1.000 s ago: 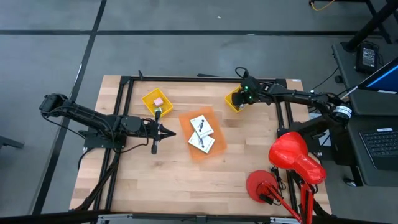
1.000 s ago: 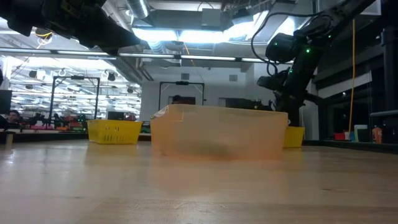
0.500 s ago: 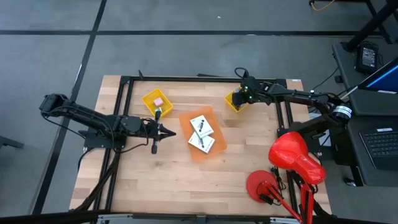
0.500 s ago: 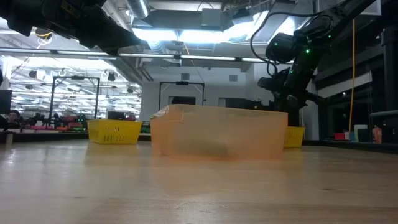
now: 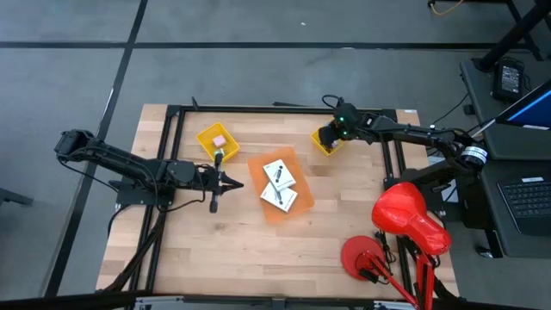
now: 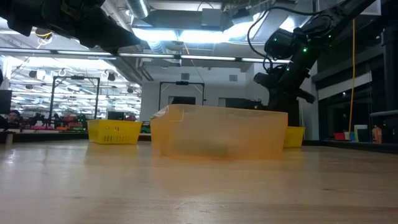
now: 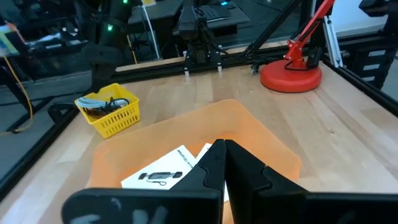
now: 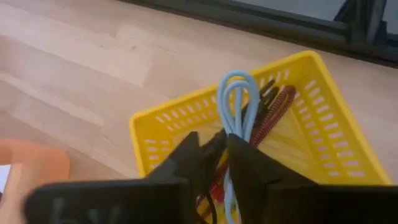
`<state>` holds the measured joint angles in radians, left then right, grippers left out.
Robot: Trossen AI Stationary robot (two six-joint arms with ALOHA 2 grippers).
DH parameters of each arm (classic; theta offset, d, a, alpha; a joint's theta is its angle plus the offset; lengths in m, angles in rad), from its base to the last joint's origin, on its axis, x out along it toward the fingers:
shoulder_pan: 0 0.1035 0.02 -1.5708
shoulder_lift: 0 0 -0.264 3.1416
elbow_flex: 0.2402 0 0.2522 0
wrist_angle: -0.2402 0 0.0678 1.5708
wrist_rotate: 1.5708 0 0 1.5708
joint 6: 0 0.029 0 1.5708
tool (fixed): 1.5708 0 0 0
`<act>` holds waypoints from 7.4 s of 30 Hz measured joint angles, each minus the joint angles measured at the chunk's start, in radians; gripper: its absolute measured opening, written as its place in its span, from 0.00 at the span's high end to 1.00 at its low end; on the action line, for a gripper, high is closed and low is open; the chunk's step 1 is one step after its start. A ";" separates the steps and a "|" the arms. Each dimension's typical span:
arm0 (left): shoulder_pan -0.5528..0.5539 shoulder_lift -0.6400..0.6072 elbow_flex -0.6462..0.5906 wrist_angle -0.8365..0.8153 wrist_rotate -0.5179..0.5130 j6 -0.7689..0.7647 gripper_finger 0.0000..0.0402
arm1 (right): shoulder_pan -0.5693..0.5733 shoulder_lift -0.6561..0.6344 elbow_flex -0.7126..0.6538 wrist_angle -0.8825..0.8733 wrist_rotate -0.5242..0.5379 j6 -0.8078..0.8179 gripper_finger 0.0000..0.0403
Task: Pick and place items into bin
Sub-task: Return to Home Position
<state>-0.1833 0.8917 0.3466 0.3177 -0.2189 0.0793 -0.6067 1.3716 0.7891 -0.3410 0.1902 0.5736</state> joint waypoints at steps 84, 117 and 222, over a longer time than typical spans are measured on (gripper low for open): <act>0.379 -0.891 -0.209 -0.375 0.168 0.082 1.00 | 0.589 -0.687 -0.390 0.528 -0.159 -0.631 1.00; 0.436 -0.890 -0.339 -0.292 0.160 0.055 1.00 | 0.591 -1.233 -0.632 0.325 -0.212 -0.665 1.00; 0.436 -0.886 -0.339 -0.292 0.160 -0.145 1.00 | 0.591 -1.284 -0.782 0.387 -0.340 -0.448 1.00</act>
<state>0.2527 0.0062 0.0074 0.0257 -0.0593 -0.0658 -0.0154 0.0877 0.0071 0.0462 -0.1493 0.1252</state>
